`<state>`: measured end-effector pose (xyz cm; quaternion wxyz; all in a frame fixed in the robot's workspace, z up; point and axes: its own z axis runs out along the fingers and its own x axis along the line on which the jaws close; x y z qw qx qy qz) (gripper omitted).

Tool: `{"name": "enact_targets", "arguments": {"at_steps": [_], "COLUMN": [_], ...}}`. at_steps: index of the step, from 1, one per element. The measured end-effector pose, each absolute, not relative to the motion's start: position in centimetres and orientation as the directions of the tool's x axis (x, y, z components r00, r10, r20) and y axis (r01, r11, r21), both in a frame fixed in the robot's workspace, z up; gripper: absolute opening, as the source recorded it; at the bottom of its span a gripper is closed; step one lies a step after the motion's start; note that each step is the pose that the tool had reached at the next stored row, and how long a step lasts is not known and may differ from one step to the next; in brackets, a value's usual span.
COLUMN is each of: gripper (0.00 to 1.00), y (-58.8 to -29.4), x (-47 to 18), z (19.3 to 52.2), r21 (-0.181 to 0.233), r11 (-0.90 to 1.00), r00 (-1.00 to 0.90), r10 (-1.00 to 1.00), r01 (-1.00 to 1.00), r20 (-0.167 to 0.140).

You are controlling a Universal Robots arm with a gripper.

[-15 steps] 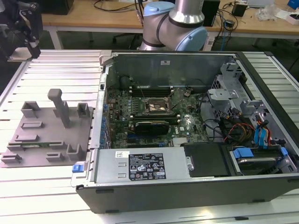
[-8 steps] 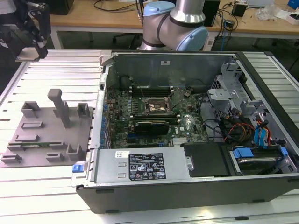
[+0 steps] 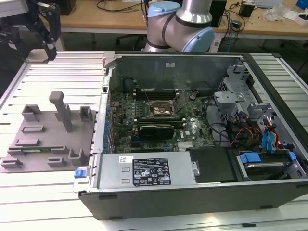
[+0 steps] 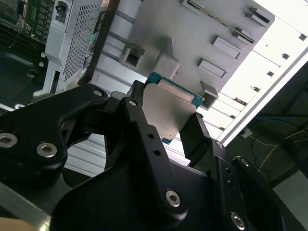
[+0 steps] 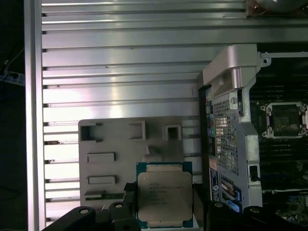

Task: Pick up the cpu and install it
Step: 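Pick up the cpu and move it towards the insertion slot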

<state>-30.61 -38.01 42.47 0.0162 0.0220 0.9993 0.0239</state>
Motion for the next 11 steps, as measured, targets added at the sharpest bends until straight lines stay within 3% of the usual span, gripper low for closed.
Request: {"name": "enact_targets", "arguments": {"at_steps": [11], "gripper": [0.55], "y": [-38.0], "x": [-27.4], "z": [42.5], "r21": [0.048], "r11": [0.998], "r00": [-0.999], "r10": [0.045], "r01": [0.043], "r20": [-0.031]}}
